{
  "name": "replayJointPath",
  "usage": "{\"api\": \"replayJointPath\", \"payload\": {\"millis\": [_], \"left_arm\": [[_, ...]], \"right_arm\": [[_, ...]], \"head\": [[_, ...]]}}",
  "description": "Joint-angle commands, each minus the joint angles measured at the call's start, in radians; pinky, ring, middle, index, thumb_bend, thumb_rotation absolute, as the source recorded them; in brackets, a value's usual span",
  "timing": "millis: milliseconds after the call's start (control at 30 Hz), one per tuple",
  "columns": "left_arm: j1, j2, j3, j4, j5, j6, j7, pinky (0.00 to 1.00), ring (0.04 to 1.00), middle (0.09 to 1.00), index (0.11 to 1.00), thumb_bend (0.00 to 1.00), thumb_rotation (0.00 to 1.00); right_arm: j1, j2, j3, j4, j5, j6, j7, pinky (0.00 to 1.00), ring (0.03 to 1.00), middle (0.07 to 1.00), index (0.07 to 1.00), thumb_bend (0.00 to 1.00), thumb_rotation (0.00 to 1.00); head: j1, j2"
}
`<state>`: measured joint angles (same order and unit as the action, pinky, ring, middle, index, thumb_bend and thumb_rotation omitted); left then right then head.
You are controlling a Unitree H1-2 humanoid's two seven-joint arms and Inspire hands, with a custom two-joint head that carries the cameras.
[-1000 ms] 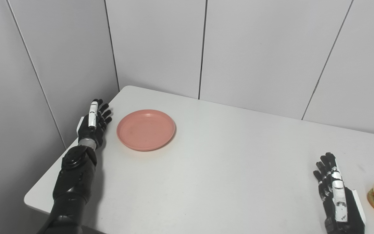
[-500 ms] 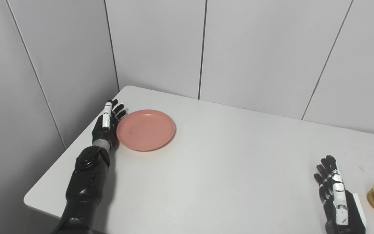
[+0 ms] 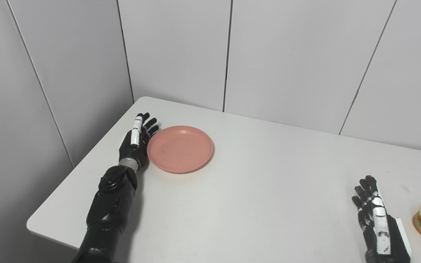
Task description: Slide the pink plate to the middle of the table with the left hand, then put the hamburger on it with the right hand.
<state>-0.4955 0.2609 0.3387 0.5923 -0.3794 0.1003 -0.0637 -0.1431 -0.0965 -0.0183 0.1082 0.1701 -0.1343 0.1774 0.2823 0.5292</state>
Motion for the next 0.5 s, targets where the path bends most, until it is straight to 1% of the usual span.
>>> {"api": "replayJointPath", "payload": {"millis": [0,133,267,400,467], "left_arm": [[-0.009,-0.021,-0.011,0.003,-0.012,0.035,-0.01,0.92,0.904,0.904,0.909,0.35,1.0],[-0.006,-0.039,-0.017,-0.005,-0.017,0.044,-0.015,0.92,0.903,0.9,0.898,0.36,1.0],[0.001,-0.048,-0.035,-0.015,-0.014,0.049,-0.028,0.92,0.907,0.904,0.9,0.37,1.0],[0.011,-0.071,-0.044,-0.05,-0.027,0.074,-0.035,0.93,0.911,0.907,0.899,0.36,1.0],[0.015,-0.086,-0.05,-0.066,-0.024,0.086,-0.036,0.92,0.909,0.906,0.898,0.37,1.0]], "right_arm": [[0.037,0.012,0.003,0.033,-0.007,-0.014,-0.005,1.0,0.986,0.988,0.996,0.31,1.0],[0.037,0.017,0.0,0.033,-0.011,-0.009,-0.009,1.0,0.979,0.979,0.989,0.31,1.0],[0.035,0.016,0.002,0.038,-0.013,-0.019,-0.003,1.0,0.979,0.981,0.989,0.31,1.0],[0.037,0.02,0.002,0.026,-0.002,0.006,-0.002,1.0,0.986,0.988,0.995,0.34,1.0],[0.036,0.021,0.004,0.025,-0.015,0.001,-0.008,1.0,0.982,0.983,0.992,0.34,1.0]], "head": [[-0.001,0.003],[-0.007,0.007],[-0.016,0.013],[-0.024,0.019],[-0.031,0.022]]}}
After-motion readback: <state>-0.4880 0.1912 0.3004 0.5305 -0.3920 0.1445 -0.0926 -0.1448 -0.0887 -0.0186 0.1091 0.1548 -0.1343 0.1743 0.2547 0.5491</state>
